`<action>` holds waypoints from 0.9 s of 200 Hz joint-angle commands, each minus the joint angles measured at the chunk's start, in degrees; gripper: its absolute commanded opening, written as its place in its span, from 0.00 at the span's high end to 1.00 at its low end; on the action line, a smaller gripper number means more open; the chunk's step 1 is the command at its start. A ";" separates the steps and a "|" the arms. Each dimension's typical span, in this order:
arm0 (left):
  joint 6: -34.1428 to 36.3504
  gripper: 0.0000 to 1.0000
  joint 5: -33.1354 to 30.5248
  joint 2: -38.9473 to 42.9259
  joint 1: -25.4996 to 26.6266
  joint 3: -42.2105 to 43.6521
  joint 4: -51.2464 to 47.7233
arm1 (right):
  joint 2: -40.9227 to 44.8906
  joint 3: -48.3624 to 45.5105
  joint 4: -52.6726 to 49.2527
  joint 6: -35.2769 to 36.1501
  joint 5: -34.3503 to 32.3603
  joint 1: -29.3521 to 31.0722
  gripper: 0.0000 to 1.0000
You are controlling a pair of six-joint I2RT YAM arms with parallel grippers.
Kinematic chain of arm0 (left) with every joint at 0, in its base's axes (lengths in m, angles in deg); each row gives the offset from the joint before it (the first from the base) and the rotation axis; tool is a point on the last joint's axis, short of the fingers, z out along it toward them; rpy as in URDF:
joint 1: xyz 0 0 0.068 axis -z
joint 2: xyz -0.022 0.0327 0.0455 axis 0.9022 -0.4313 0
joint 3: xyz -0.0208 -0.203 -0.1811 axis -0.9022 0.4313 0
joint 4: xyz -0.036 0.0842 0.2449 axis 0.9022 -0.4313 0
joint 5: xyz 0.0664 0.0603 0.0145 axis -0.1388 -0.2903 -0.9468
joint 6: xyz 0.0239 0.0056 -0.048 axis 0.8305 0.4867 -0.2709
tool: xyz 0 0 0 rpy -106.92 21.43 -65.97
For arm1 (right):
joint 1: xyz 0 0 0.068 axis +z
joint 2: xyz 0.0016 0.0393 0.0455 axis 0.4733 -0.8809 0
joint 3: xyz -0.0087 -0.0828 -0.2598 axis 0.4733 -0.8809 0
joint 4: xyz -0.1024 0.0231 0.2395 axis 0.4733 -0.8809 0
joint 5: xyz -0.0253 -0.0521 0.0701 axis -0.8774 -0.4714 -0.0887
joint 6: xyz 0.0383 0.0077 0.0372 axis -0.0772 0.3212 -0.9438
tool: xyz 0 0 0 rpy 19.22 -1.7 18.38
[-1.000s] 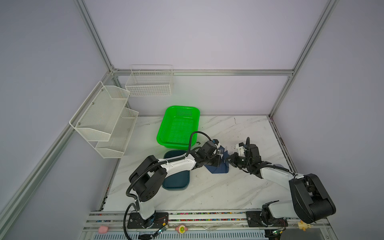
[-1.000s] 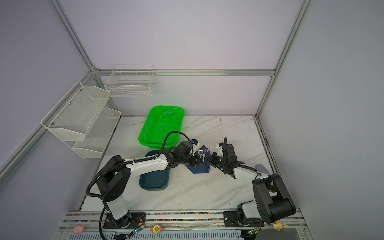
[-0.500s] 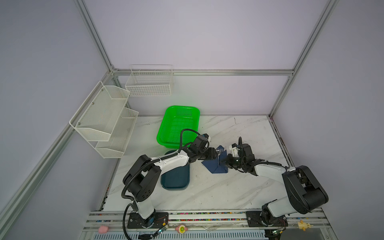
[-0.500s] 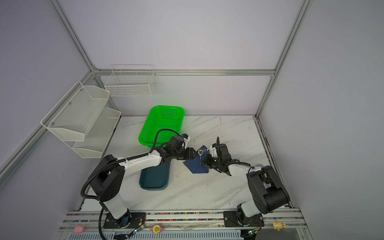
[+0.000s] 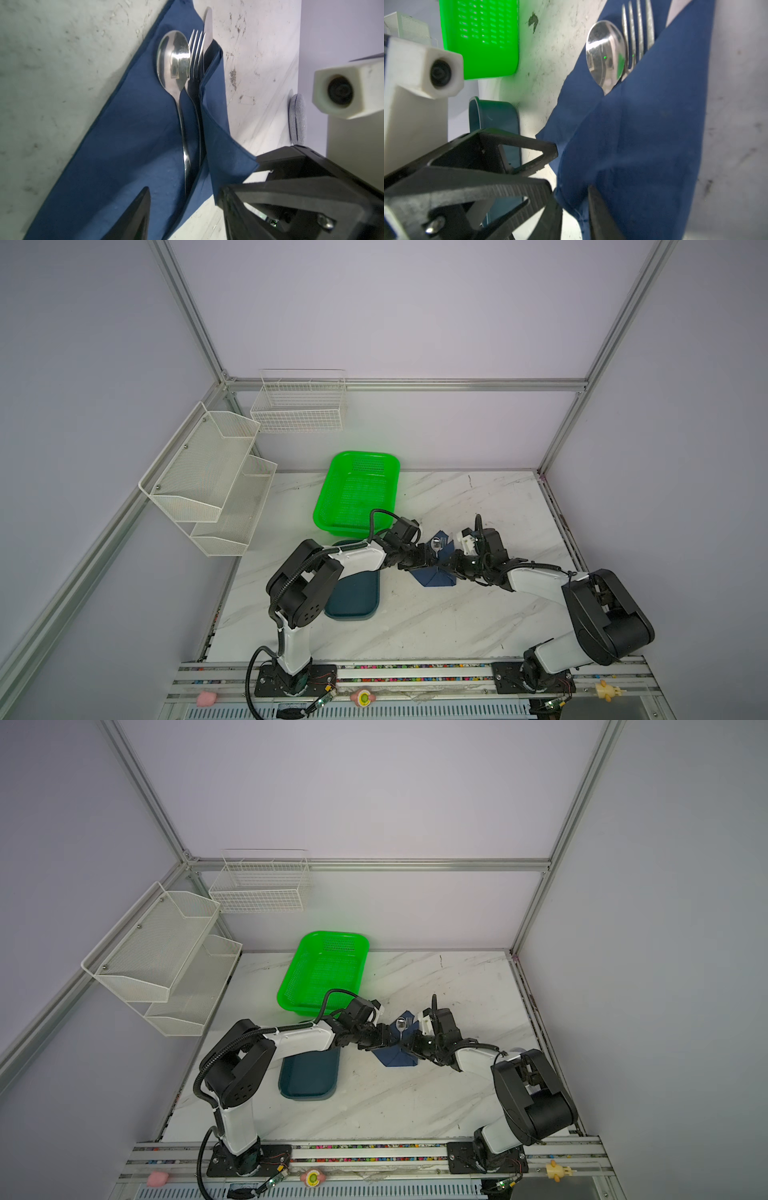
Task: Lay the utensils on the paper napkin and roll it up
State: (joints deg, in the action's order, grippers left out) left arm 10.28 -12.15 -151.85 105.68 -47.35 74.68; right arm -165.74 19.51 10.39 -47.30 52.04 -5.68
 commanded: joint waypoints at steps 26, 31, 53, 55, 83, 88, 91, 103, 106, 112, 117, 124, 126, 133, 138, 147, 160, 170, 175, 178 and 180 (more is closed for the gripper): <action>-2.03 0.42 2.74 0.68 -0.80 -4.95 5.52 | 0.40 -0.70 2.66 1.11 2.54 0.55 0.69; -2.25 0.42 3.16 0.51 -0.89 -5.00 5.95 | 0.37 -0.72 2.78 1.07 2.62 0.65 0.69; -2.72 0.42 4.24 -0.58 -1.07 -5.72 6.49 | 0.36 -0.71 2.82 1.36 2.99 0.85 0.68; -2.72 0.41 4.26 -0.62 -1.11 -5.80 6.44 | 0.35 -0.71 2.73 1.37 2.87 0.86 0.68; -2.46 0.42 3.89 -1.80 -1.33 -7.30 3.99 | 0.52 -0.80 2.08 1.56 1.86 0.87 0.68; -2.46 0.42 3.70 -1.86 -1.33 -7.32 3.64 | 0.53 -0.88 2.09 1.60 1.92 0.83 0.68; -2.46 0.42 3.65 -1.93 -1.33 -7.33 3.52 | 0.52 -0.88 2.09 1.56 1.87 0.86 0.68; -2.50 0.43 3.29 -2.19 -1.32 -7.33 3.16 | 0.60 -1.06 2.22 1.38 1.75 0.82 0.68; -2.54 0.43 3.27 -2.21 -1.38 -7.28 3.22 | 0.63 -1.06 2.35 1.31 1.75 0.81 0.68; -2.62 0.44 3.29 -2.26 -1.41 -7.24 3.42 | 0.69 -1.15 2.43 1.30 1.75 0.88 0.68; -2.71 0.45 3.32 -2.51 -1.42 -7.24 3.41 | 0.71 -1.19 2.52 1.21 1.69 0.88 0.68; -2.81 0.47 3.33 -2.74 -1.42 -7.39 3.32 | 0.83 -1.23 2.61 1.20 1.66 0.83 0.68; -2.81 0.47 3.33 -2.76 -1.42 -7.41 3.32 | 0.86 -1.23 2.62 1.20 1.66 0.88 0.68; -2.80 0.50 3.53 -3.01 -1.49 -7.57 3.24 | 0.77 -1.24 2.53 1.20 1.66 0.85 0.68; -2.81 0.51 3.44 -3.13 -1.48 -7.68 3.00 | 0.78 -1.15 2.44 1.21 1.66 0.82 0.68; -2.87 0.53 2.74 -3.16 -1.51 -7.61 2.89 | 0.83 -1.15 2.35 1.20 1.58 0.90 0.68; -3.08 0.56 2.46 -3.29 -1.46 -7.41 3.22 | 0.96 -1.23 2.27 1.20 1.39 0.82 0.68; -3.15 0.58 2.60 -3.56 -1.51 -7.49 3.14 | 1.05 -1.32 2.35 1.20 1.35 0.82 0.68; -3.24 0.58 2.72 -3.63 -1.49 -7.57 3.19 | 1.09 -1.41 2.40 1.12 1.32 0.82 0.68; -3.31 0.59 2.93 -3.92 -1.50 -7.59 3.21 | 1.09 -1.46 2.44 1.11 1.31 0.85 0.68; -3.33 0.59 2.94 -4.00 -1.48 -7.59 3.22 | 1.08 -1.49 2.44 1.11 1.31 0.86 0.68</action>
State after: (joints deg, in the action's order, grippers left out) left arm 7.77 -9.77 -155.55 104.59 -50.28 77.28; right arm -165.71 19.07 11.92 -46.93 53.94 -5.29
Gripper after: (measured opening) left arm 0.420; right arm 0.318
